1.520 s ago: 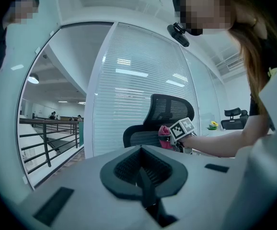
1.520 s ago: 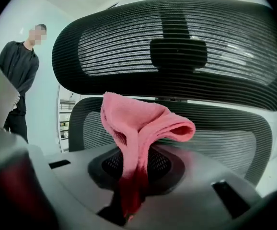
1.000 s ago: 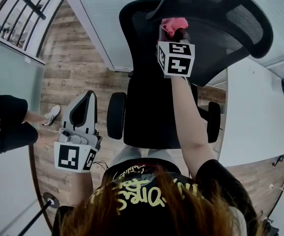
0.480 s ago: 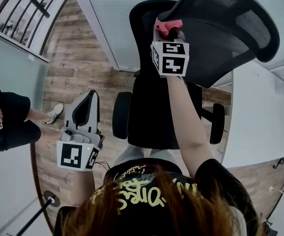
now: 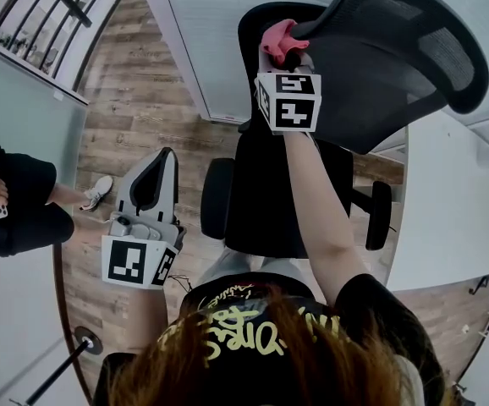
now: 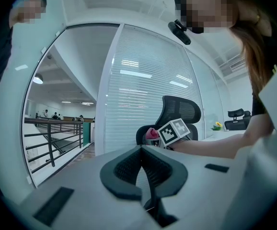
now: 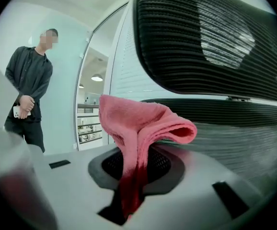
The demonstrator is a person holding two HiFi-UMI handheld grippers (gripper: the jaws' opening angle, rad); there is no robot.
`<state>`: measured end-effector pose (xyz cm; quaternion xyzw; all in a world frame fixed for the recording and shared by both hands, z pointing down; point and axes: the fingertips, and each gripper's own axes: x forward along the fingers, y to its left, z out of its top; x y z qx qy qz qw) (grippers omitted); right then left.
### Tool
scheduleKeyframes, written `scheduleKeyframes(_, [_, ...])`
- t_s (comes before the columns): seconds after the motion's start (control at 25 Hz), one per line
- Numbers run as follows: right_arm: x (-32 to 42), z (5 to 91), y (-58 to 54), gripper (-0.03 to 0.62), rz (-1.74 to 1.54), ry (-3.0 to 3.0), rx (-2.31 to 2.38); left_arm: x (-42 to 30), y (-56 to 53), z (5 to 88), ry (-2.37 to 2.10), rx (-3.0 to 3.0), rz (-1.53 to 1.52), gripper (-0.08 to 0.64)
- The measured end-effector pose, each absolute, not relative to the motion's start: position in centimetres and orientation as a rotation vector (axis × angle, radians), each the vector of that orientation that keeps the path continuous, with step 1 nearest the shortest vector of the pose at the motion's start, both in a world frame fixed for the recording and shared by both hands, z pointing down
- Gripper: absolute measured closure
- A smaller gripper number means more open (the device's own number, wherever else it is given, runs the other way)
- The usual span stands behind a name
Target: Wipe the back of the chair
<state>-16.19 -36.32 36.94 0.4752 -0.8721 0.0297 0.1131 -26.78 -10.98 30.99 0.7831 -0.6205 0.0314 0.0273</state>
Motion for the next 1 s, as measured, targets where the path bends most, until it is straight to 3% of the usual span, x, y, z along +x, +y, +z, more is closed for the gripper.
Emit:
scheduleKeyframes(0.8, [-21.2,37.6,-34.2,0.528,0.104,-2.634,1.181,-28.3,-10.3,31.4,-1.936,2.384,0.109,0.568])
scheduleKeyframes(1.0, [-19.6,37.7,-32.2,0.528,0.078,-2.664,1.148,-26.8,-11.0,31.5,-1.904,2.404,0.109,0.568])
